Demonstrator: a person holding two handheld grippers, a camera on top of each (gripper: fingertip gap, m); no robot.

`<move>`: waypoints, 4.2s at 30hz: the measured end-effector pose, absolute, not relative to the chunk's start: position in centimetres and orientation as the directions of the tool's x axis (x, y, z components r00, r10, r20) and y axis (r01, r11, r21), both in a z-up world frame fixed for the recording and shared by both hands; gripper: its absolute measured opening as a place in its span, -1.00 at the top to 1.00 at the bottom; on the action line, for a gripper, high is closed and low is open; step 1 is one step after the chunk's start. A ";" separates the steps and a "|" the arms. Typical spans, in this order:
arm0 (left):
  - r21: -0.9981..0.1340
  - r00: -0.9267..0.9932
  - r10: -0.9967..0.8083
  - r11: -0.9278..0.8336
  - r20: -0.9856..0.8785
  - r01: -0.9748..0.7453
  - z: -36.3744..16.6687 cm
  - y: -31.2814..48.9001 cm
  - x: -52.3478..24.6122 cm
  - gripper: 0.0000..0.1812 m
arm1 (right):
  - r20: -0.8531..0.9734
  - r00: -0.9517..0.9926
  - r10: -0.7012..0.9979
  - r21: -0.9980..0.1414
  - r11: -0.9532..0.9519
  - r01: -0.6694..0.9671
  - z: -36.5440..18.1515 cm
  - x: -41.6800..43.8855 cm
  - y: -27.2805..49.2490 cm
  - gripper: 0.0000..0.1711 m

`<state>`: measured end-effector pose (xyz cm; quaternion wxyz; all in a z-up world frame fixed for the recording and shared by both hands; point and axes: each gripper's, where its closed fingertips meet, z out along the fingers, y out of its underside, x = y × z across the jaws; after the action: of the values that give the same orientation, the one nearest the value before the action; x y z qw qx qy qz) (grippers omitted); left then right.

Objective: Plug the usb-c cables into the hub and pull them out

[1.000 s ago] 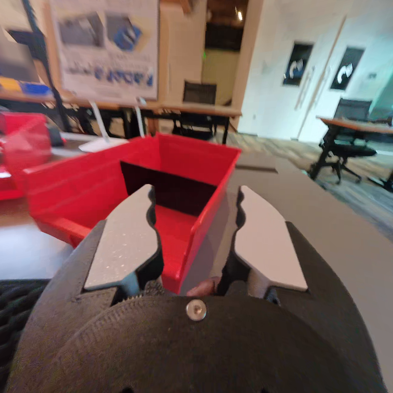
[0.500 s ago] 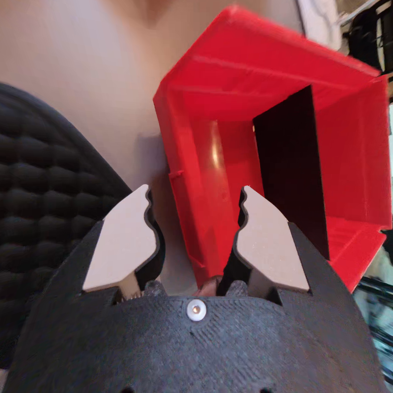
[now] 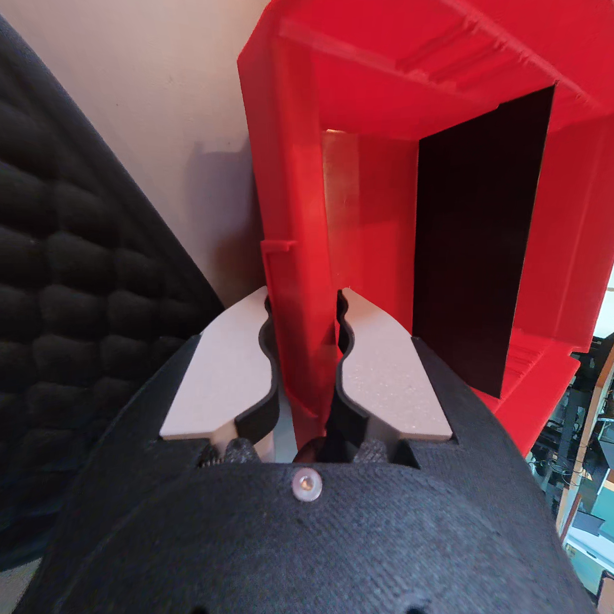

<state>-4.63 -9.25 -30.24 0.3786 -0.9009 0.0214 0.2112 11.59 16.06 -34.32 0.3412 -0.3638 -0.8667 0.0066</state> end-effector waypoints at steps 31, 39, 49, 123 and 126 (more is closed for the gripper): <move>-0.321 0.835 0.066 -0.937 -0.546 -0.136 -33.7 -25.4 -10.4 0.56 | 0.616 -0.468 0.634 -0.190 0.695 0.693 -33.8 16.6 21.6 0.56; -0.096 0.756 -0.047 -0.985 -0.653 -0.144 -33.7 -34.3 -10.4 0.60 | 0.614 -0.438 0.657 -0.157 0.646 0.747 -33.9 20.0 24.4 0.57; -0.116 0.774 -0.038 -0.983 -0.632 -0.143 -33.6 -39.4 -8.3 0.59 | 0.608 -0.396 0.688 -0.135 0.582 0.802 -33.9 24.9 27.5 0.57; -0.987 0.447 0.883 -0.101 -0.145 -0.121 -6.7 -33.7 -16.3 0.89 | -0.287 -0.517 0.807 -0.751 -0.524 -0.402 -16.9 9.5 2.9 -0.22; -0.979 0.457 0.871 -0.113 -0.181 -0.172 -3.5 -33.1 -16.8 0.89 | -0.275 -0.511 0.815 -0.762 -0.509 -0.401 -17.0 9.4 2.7 -0.22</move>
<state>-16.85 -33.11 -3.49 0.6004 -0.6064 -0.2882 0.4343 9.37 2.72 -17.02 0.3767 -0.3206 -0.3222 0.8071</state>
